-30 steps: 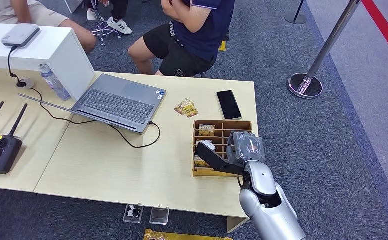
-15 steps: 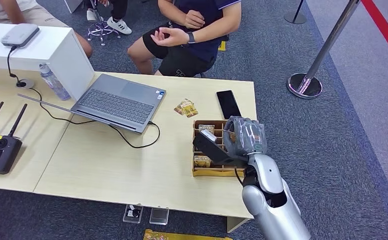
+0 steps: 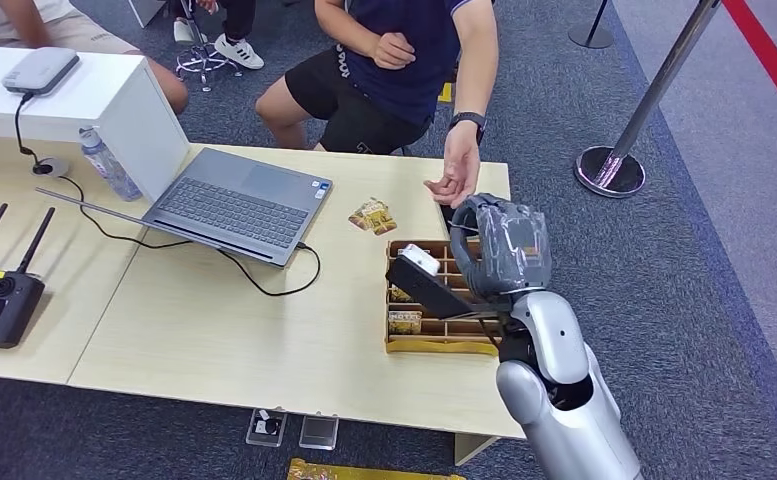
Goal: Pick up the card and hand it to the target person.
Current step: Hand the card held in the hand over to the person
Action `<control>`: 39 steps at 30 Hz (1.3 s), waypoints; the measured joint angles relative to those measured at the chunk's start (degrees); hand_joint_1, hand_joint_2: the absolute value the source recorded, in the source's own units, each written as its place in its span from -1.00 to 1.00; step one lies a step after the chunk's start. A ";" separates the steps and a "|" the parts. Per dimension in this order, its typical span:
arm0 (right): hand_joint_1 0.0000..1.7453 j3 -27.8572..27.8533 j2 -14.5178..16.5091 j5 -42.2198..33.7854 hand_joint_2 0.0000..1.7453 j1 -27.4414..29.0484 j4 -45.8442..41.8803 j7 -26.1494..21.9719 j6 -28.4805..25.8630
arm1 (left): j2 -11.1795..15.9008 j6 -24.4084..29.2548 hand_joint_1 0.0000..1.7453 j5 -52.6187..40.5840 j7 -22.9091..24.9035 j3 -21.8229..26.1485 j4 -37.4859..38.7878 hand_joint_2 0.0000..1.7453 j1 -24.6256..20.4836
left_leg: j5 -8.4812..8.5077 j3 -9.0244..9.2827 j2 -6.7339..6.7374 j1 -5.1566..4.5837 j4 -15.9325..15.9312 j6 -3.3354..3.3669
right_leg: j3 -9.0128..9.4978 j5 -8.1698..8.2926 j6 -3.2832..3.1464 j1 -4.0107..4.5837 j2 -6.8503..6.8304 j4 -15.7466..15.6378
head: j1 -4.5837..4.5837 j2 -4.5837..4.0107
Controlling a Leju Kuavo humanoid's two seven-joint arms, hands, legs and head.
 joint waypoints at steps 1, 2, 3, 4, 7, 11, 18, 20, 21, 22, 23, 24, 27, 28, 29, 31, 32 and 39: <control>0.56 0.25 0.24 1.25 1.00 -0.92 1.65 -1.08 -1.21 | 0.00 -0.19 -1.00 -0.36 -0.14 -0.03 -0.01 1.00 -0.07 | 0.01 0.00 0.00 0.00 0.00 -0.01 | 0.00 0.01 0.00 0.00 0.00 0.00 | 0.00 0.00; 0.56 0.47 0.57 2.36 1.00 -1.82 3.54 -2.12 -2.69 | 0.00 -0.35 -1.00 -0.76 -0.25 -0.08 0.00 1.00 -0.14 | 0.02 0.01 0.00 0.00 0.00 -0.02 | 0.00 0.01 -0.01 0.00 0.00 0.01 | -0.01 0.00; 0.56 0.60 0.99 3.37 1.00 -2.75 5.70 -3.11 -4.55 | 0.00 -0.50 -1.00 -1.18 -0.33 -0.16 0.00 1.00 -0.22 | 0.03 0.01 0.00 0.00 0.00 -0.02 | 0.00 0.02 -0.01 0.00 0.00 0.01 | -0.01 0.00; 0.56 0.66 1.49 4.33 1.00 -3.69 8.29 -4.13 -6.94 | 0.00 -0.63 -1.00 -1.63 -0.38 -0.32 0.01 1.00 -0.30 | 0.03 0.01 0.00 0.00 0.00 -0.03 | 0.00 0.02 -0.01 0.00 0.01 0.02 | -0.02 0.00; 0.56 0.56 3.24 6.64 1.00 -6.82 17.64 -7.59 -15.35 | 0.00 -0.91 -1.00 -2.80 -0.35 -1.02 0.01 1.00 -0.66 | 0.05 0.02 0.00 0.00 0.00 -0.03 | 0.00 0.02 -0.01 0.00 0.02 0.03 | -0.02 0.00; 0.56 0.24 5.48 9.03 1.00 -10.31 28.86 -9.32 -21.83 | 0.00 -0.99 -1.00 -3.66 0.10 -1.92 0.01 1.00 -1.25 | 0.06 0.02 0.00 0.00 0.01 -0.02 | 0.00 0.03 -0.01 0.00 0.02 0.03 | -0.02 0.00; 0.56 -0.64 8.38 12.12 1.00 -15.82 42.15 -8.70 -24.74 | 0.00 -1.09 -1.00 -4.42 0.86 -3.10 0.01 1.00 -1.97 | 0.06 0.00 0.00 0.00 0.02 -0.02 | -0.01 0.03 -0.01 0.00 0.02 0.04 | 0.00 0.00; -0.22 -0.92 8.80 12.53 1.00 -17.10 44.89 -8.27 -24.78 | 0.00 -1.46 -1.00 -4.44 0.71 -3.27 0.01 1.00 -2.03 | 0.06 0.00 0.00 0.00 0.03 -0.02 | -0.02 0.03 0.00 0.00 0.02 0.04 | 0.01 0.00; -0.61 -1.08 8.97 12.62 1.00 -17.66 46.18 -8.16 -24.85 | 0.00 -1.80 -1.00 -4.46 0.52 -3.33 0.02 1.00 -2.07 | 0.06 -0.01 0.00 0.00 0.04 -0.02 | -0.02 0.03 0.00 0.00 0.02 0.04 | 0.02 0.00; -1.00 -1.22 9.12 12.70 1.00 -18.18 47.36 -8.12 -24.98 | 0.00 -2.16 -1.00 -4.54 0.30 -3.38 0.03 1.00 -2.11 | 0.06 -0.01 0.00 0.00 0.04 -0.02 | -0.02 0.03 0.00 0.00 0.02 0.04 | 0.02 0.00; -1.00 -1.37 9.27 12.82 1.00 -18.64 48.48 -8.12 -25.19 | 0.00 -2.48 -1.00 -4.67 0.06 -3.43 0.04 1.00 -2.17 | 0.06 -0.01 0.01 0.00 0.04 -0.02 | -0.03 0.03 0.00 0.00 0.03 0.04 | 0.01 0.00; -1.00 -1.57 9.39 12.97 1.00 -19.03 49.37 -8.13 -25.41 | 0.00 -2.71 -1.00 -4.80 -0.11 -3.46 0.05 1.00 -2.25 | 0.06 -0.01 0.01 0.00 0.04 -0.02 | -0.03 0.03 0.00 0.00 0.03 0.04 | -0.01 0.00; -1.00 -2.29 9.68 13.52 1.00 -19.75 51.41 -8.16 -25.85 | 0.00 -2.84 -1.00 -4.95 -0.52 -3.58 0.05 -0.50 -2.42 | 0.06 -0.02 0.01 0.00 0.04 -0.02 | -0.03 0.03 0.00 0.00 0.04 0.04 | -0.03 0.00; -1.00 -2.56 9.71 13.67 1.00 -19.86 51.89 -8.18 -25.94 | 0.00 -2.74 -1.00 -4.90 -0.56 -3.61 0.05 -1.00 -2.44 | 0.06 -0.02 0.01 0.00 0.04 -0.02 | -0.03 0.03 0.00 0.00 0.04 0.04 | -0.03 0.00; -1.00 -2.84 9.73 13.79 1.00 -19.93 52.28 -8.23 -26.03 | 0.00 -2.65 -1.00 -4.79 -0.56 -3.62 0.05 -1.00 -2.45 | 0.06 -0.02 0.01 0.00 0.04 -0.02 | -0.03 0.03 0.00 0.00 0.04 0.04 | -0.02 0.00; -1.00 -3.50 9.73 13.82 1.00 -19.99 52.80 -8.44 -26.27 | 0.01 -2.52 -1.00 -4.52 -0.53 -3.63 0.05 -1.00 -2.44 | 0.06 -0.01 0.01 0.00 0.04 -0.02 | -0.03 0.03 0.00 0.00 0.04 0.04 | -0.01 0.00; -1.00 -3.88 9.73 13.65 1.00 -20.02 52.98 -8.67 -26.44 | 0.01 -2.51 -1.00 -4.41 -0.52 -3.62 0.05 -1.00 -2.43 | 0.06 -0.01 0.01 0.00 0.04 -0.02 | -0.03 0.04 0.00 0.00 0.04 0.04 | 0.01 0.00; -1.00 -9.11 9.42 5.80 1.00 -20.04 53.21 -15.31 -27.67 | 0.02 -2.46 -1.00 -4.14 -0.79 -3.59 0.05 -1.00 -2.40 | 0.06 0.00 0.01 0.00 0.06 -0.01 | -0.03 0.05 0.01 0.00 0.04 0.03 | -0.04 0.00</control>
